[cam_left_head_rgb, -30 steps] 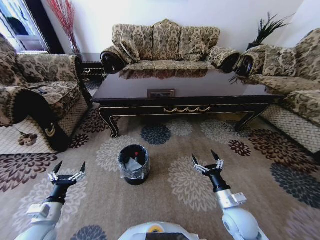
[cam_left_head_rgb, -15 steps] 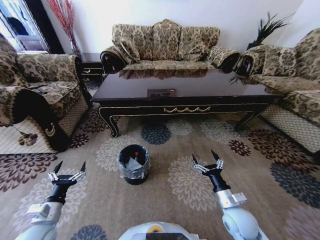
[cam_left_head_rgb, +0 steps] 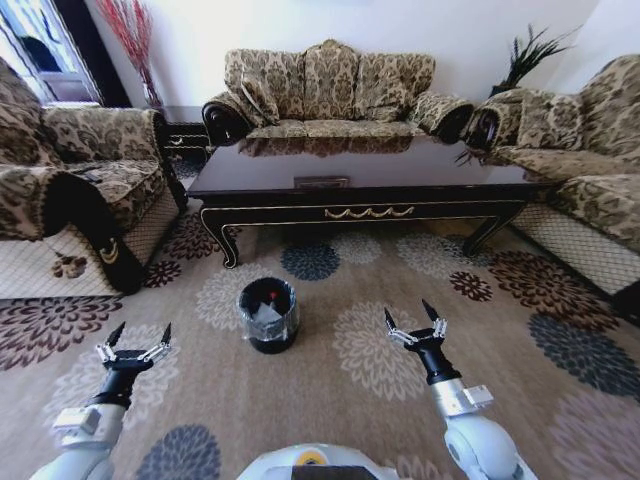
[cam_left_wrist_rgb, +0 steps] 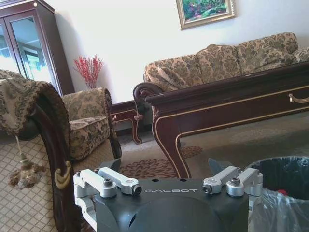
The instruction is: Move to the front of the table and pick up the trash from the floor, then place it into the trash bin.
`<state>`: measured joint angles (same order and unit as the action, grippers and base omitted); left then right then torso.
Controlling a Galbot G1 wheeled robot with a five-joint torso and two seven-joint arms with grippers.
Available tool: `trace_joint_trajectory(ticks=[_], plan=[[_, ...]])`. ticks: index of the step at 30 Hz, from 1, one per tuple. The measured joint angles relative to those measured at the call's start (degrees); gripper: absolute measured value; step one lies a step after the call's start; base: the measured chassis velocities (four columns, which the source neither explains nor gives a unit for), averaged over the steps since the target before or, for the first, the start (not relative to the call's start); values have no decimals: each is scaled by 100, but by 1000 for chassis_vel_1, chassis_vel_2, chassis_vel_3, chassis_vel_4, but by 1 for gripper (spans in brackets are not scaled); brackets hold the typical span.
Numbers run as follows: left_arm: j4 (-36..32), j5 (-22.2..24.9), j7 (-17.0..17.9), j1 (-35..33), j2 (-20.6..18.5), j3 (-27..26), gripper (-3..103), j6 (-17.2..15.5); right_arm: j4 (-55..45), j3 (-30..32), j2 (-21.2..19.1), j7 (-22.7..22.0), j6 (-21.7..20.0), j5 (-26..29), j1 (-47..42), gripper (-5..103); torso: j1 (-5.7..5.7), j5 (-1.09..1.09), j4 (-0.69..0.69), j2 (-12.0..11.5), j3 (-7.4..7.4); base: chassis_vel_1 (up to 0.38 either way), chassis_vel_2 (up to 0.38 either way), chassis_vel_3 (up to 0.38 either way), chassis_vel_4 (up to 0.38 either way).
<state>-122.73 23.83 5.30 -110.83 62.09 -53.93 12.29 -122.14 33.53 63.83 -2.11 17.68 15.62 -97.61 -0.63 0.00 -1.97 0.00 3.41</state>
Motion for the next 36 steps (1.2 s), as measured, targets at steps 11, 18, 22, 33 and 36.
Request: trace_joint_trajectory(ticks=[11, 18, 22, 33, 36], plan=[[0, 0, 0, 1, -1, 0, 100, 0, 0, 0, 0, 0, 0, 0, 0, 100, 0, 0, 0, 0, 1, 141, -143, -137, 141], [0, 0, 0, 1, -1, 0, 100, -1, 0, 0, 0, 0, 0, 0, 0, 100, 0, 0, 0, 0, 0, 159, -154, -160, 161], [1, 0, 0, 1, -1, 0, 100, 0, 0, 0, 0, 0, 0, 0, 0, 100, 0, 0, 0, 0, 0, 175, -181, -167, 174], [0, 0, 1, 1, -1, 0, 100, 0, 0, 0, 0, 0, 0, 0, 0, 100, 0, 0, 0, 0, 1, 157, -153, -152, 168], [1, 0, 1, 1, -1, 0, 100, 0, -1, 0, 0, 0, 0, 0, 0, 100, 0, 0, 0, 0, 1, 161, -140, -157, 152]])
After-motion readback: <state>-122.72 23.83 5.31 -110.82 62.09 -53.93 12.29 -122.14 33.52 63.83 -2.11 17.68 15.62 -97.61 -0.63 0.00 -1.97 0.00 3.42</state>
